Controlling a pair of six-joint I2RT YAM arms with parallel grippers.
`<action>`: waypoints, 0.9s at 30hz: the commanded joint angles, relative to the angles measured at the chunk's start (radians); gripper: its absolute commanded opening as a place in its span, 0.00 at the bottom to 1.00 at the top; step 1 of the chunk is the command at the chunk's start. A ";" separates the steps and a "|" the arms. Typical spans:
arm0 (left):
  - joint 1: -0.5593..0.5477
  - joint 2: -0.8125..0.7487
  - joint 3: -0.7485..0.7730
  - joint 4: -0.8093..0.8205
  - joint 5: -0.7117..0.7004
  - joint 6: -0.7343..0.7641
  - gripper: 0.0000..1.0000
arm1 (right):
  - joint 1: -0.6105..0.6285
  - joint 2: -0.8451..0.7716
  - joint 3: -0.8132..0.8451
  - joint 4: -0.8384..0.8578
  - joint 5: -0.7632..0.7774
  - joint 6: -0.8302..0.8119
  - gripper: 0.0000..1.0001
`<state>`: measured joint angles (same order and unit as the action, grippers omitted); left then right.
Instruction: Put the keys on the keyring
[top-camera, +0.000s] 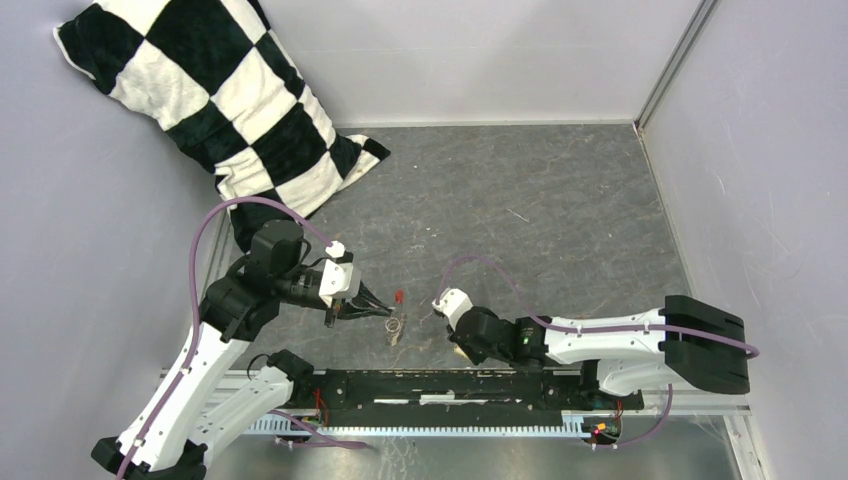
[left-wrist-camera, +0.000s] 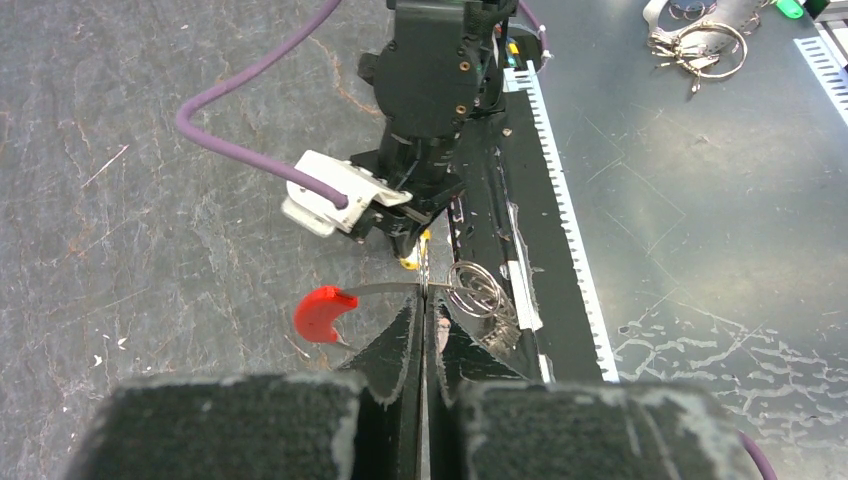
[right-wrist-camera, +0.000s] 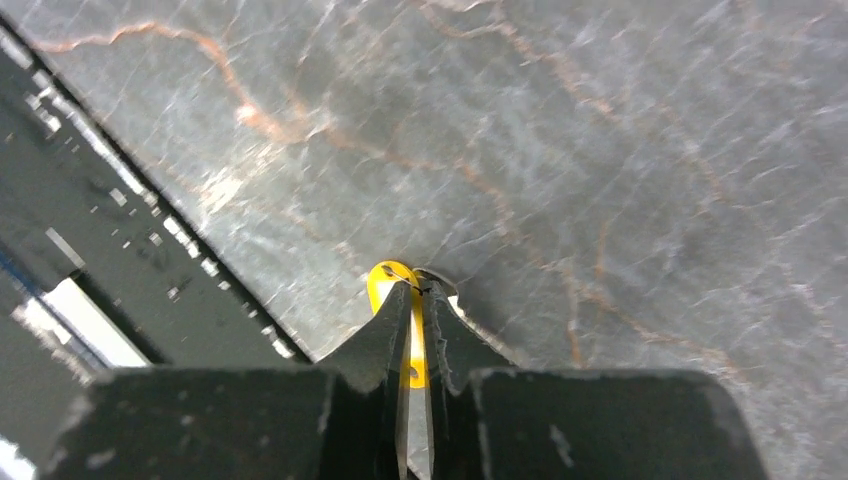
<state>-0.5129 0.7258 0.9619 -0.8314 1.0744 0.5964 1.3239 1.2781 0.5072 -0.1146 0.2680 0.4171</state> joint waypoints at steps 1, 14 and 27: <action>-0.001 -0.001 0.026 0.010 0.001 0.044 0.02 | -0.098 -0.025 -0.023 0.091 0.016 -0.159 0.08; -0.002 0.005 0.022 0.009 0.000 0.056 0.02 | -0.333 -0.041 -0.003 0.315 -0.365 -0.523 0.02; -0.001 0.077 -0.081 0.314 0.124 -0.235 0.02 | -0.329 -0.407 -0.055 0.439 -0.429 -0.595 0.01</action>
<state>-0.5129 0.7731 0.9092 -0.7483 1.1297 0.5571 0.9928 0.9520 0.4290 0.2794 -0.1352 -0.1268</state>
